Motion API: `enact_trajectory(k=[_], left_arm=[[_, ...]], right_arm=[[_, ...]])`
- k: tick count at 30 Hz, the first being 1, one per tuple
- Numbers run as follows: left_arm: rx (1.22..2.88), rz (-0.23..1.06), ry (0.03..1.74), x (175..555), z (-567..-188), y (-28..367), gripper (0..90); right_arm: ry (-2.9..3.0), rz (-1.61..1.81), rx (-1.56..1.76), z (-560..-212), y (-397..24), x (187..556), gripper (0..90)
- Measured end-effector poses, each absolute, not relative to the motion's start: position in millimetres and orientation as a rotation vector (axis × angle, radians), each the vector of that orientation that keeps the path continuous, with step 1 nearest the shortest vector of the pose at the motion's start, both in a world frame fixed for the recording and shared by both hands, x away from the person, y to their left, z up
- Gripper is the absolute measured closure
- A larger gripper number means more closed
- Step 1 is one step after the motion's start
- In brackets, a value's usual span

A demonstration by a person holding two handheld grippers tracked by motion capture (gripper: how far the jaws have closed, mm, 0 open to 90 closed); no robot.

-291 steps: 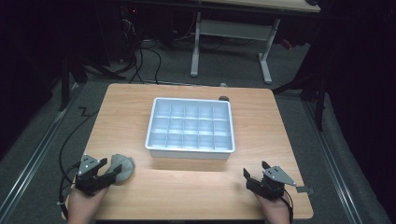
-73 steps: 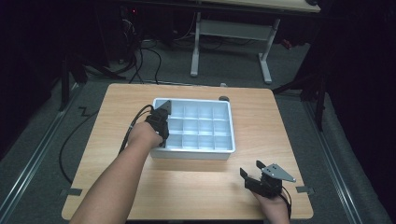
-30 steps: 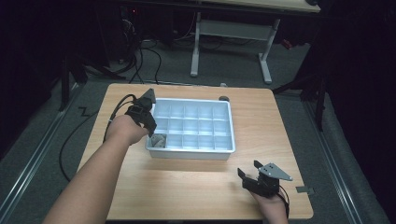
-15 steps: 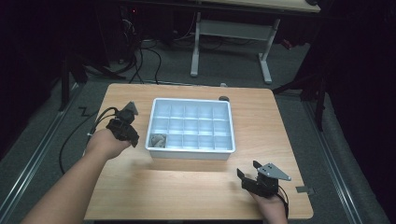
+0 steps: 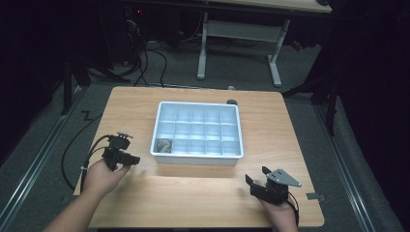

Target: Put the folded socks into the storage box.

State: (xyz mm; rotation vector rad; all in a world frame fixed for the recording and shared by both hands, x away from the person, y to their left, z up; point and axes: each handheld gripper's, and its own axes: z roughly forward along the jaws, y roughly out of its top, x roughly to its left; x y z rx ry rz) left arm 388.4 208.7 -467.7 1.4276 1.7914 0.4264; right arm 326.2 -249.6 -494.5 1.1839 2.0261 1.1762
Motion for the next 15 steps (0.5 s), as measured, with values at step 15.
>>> enact_trajectory(k=[15], left_arm=[[1.236, 0.533, 1.436, 316, -498, 204, 47.1]], right_arm=[[2.001, 1.120, 1.208, -496, -254, 325, 25.7]])
